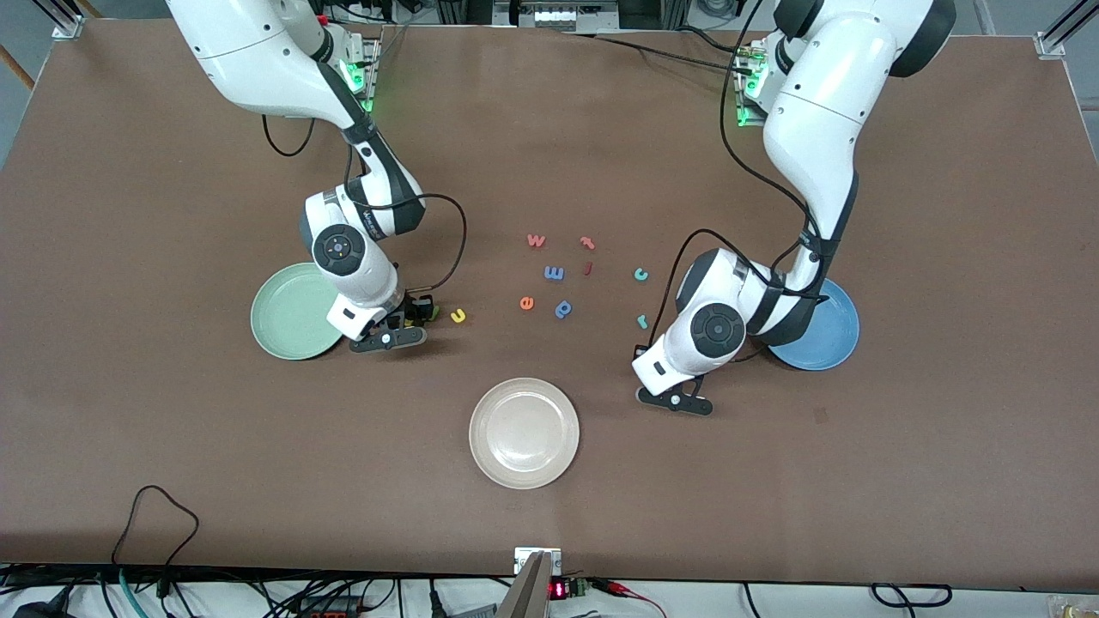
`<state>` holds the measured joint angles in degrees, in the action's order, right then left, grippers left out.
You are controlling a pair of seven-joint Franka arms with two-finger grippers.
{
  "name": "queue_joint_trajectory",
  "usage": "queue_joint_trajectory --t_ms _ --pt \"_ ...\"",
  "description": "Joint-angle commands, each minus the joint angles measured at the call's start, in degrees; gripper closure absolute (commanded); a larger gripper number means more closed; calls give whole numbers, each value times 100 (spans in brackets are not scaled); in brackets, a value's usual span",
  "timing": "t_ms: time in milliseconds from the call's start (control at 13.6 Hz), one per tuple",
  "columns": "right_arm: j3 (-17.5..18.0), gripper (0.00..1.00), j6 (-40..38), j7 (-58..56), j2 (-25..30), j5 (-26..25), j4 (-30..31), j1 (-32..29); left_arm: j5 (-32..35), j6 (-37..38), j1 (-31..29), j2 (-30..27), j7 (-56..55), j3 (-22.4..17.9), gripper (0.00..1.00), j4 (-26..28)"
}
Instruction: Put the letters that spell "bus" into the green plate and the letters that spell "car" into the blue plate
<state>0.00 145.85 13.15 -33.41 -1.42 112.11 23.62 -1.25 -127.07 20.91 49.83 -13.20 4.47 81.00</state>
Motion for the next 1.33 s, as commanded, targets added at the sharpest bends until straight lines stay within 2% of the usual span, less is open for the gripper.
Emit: queue_joint_trajectory --t_ms 0,147,295,442,664,737,959,1032,1253 --pt "-26 47 -13 -14 -34 -33 3 47 -25 374 -165 -156 63 -86 81 -67" --pt "-26 50 -13 -14 -25 -25 21 47 -25 1164 -673 -473 212 -69 81 -67" --pt "-26 64 -13 -14 -34 -25 21 47 -25 1649 -1157 -772 484 -34 81 125" --pt "-26 77 -13 -14 -34 -25 21 47 -25 1686 -1457 -1202 608 -34 81 712" --pt "-26 90 -4 -23 -34 -25 3 38 -16 1476 -1712 -1634 626 -52 81 1530" --pt "-35 91 -4 -23 -34 -25 -5 38 -7 1318 -1800 -1722 634 -52 81 1776" --pt "-53 95 -30 -67 45 -25 -67 20 2 319 -1827 -2047 635 -52 81 2865" --pt "-79 95 -178 -93 176 -25 -76 -6 2 80 -1827 -2065 643 -60 81 3060" --pt "-88 95 -810 -242 685 -25 -67 -286 133 -37 -2037 -2048 863 -78 81 3141"
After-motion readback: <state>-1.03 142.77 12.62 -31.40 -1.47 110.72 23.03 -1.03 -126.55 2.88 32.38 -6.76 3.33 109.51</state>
